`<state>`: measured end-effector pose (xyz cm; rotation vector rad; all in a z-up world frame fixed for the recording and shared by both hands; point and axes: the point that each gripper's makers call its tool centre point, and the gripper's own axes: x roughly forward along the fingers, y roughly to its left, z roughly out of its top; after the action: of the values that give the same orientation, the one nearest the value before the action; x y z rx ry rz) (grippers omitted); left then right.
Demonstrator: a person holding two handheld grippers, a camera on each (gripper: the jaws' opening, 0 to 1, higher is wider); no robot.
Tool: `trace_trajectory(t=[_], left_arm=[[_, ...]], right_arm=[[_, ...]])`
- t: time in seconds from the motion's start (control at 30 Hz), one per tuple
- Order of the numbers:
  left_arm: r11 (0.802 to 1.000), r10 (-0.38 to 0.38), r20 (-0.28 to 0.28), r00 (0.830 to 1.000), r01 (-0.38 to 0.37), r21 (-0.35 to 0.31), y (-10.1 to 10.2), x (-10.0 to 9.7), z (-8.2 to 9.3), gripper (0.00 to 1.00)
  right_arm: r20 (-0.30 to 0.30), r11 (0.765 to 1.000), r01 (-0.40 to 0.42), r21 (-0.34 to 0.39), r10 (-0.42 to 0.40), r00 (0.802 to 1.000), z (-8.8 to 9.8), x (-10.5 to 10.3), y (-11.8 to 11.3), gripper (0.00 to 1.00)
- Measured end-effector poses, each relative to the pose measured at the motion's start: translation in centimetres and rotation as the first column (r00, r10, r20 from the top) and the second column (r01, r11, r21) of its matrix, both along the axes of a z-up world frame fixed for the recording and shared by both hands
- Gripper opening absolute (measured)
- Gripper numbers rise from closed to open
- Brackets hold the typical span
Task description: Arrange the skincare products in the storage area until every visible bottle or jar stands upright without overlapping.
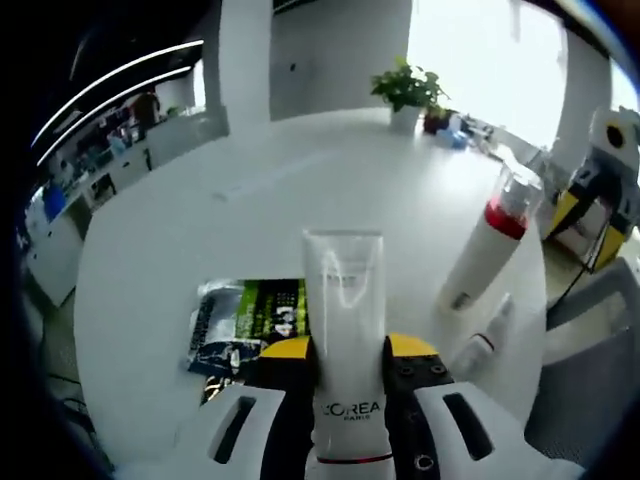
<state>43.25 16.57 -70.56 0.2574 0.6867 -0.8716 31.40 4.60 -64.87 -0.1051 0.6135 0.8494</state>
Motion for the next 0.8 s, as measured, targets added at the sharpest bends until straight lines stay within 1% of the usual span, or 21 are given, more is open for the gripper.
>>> trace_trajectory(t=[0.03,0.07,0.1,0.13,0.2,0.23,0.3,0.47,0.63,0.73,0.8], left_arm=[[1.000,0.000,0.006,1.000,0.000,-0.003,0.0,-0.2,0.2,0.21],[1.000,-0.003,0.011,1.000,0.003,-0.006,0.1,-0.4,0.5,0.21],[1.000,-0.003,0.013,1.000,0.003,-0.009,0.1,-0.6,0.8,0.21],[1.000,-0.004,0.029,1.000,0.004,-0.015,0.1,-0.8,1.1,0.21],[1.000,-0.001,0.030,1.000,0.002,-0.023,0.2,-1.1,1.5,0.21],[1.000,0.000,0.034,0.999,0.001,-0.027,0.2,-1.3,1.7,0.21],[0.999,-0.004,0.045,0.999,0.005,-0.034,0.2,-1.9,2.1,0.22],[0.999,-0.012,0.063,0.998,0.016,-0.052,0.2,-3.4,3.0,0.22],[0.998,-0.025,0.074,0.997,0.029,-0.054,0.1,-4.6,3.4,0.22],[0.997,-0.023,0.080,0.997,0.028,-0.068,0.1,-5.1,3.7,0.22],[0.997,-0.024,0.084,0.996,0.030,-0.075,0.0,-5.5,3.9,0.22]], right_arm=[[-0.002,1.000,-0.001,0.001,0.001,1.000,-0.2,0.0,0.2,0.35],[-0.007,1.000,-0.020,-0.006,0.020,1.000,-0.3,-0.3,0.4,0.34],[-0.007,1.000,-0.012,0.003,0.012,1.000,-0.3,-0.2,0.5,0.33],[-0.007,1.000,-0.001,0.021,0.001,1.000,-0.2,-0.1,0.6,0.31],[-0.022,0.999,0.000,0.041,0.001,1.000,-0.2,-0.2,0.9,0.30],[-0.019,0.999,0.005,0.041,-0.004,1.000,-0.2,-0.2,0.9,0.31],[-0.020,0.999,0.003,0.044,-0.002,1.000,-0.1,-0.2,1.0,0.28],[-0.024,0.997,0.021,0.071,-0.019,1.000,0.0,-0.1,1.3,0.27],[-0.035,0.996,0.026,0.090,-0.023,0.999,-0.2,0.0,1.8,0.25],[-0.048,0.993,0.041,0.114,-0.035,0.998,-0.2,0.2,2.0,0.23],[-0.059,0.987,0.056,0.154,-0.048,0.997,0.0,0.4,2.4,0.23]])
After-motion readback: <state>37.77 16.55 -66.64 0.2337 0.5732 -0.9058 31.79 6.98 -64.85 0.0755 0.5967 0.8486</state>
